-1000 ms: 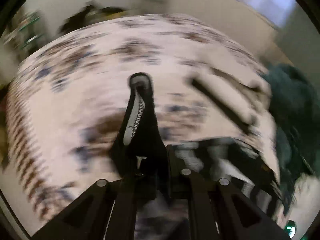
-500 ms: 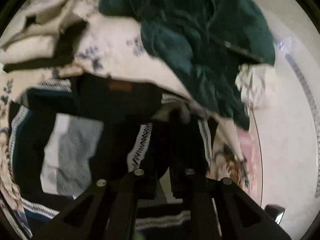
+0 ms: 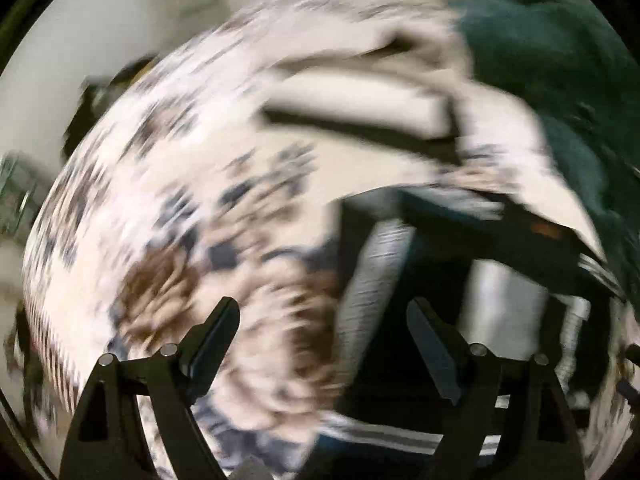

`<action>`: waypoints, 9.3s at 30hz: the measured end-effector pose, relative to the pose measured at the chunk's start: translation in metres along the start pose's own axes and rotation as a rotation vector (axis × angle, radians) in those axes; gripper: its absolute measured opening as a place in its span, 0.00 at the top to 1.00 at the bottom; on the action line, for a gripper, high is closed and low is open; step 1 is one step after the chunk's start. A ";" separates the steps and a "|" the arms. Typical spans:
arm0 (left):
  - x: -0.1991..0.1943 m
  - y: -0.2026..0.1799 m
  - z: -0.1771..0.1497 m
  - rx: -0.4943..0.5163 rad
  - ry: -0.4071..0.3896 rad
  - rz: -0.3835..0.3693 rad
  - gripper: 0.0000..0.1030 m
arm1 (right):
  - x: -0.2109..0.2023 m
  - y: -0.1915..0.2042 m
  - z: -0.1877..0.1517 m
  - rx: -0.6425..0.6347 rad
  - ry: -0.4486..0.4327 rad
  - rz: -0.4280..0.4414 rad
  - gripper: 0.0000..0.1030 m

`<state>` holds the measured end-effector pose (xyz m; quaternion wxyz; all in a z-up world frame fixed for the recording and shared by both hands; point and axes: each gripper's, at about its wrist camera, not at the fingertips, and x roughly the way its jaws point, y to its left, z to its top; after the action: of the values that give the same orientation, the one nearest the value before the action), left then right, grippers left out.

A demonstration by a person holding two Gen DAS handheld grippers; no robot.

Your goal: Fold small clothes

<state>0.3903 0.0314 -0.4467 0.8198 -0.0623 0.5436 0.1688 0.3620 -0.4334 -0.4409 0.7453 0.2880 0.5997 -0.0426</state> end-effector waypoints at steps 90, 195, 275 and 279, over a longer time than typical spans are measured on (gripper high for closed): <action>-0.117 -0.310 -0.416 0.487 0.316 -0.262 0.97 | 0.088 -0.099 0.144 -0.107 0.365 0.250 0.92; -0.041 0.125 -0.315 -0.048 0.555 -0.728 0.39 | -0.027 -0.090 -0.362 0.198 0.578 0.139 0.61; 0.070 -0.033 0.017 -0.006 0.345 -0.741 0.95 | 0.076 0.092 0.014 -0.193 0.282 0.068 0.74; 0.067 -0.019 0.010 -0.123 0.401 -0.863 0.61 | 0.068 0.089 0.019 -0.133 0.330 0.107 0.53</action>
<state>0.4286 0.0305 -0.5055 0.6888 -0.3618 0.6046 -0.1705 0.4335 -0.3498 -0.4676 0.6557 0.2725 0.6991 0.0847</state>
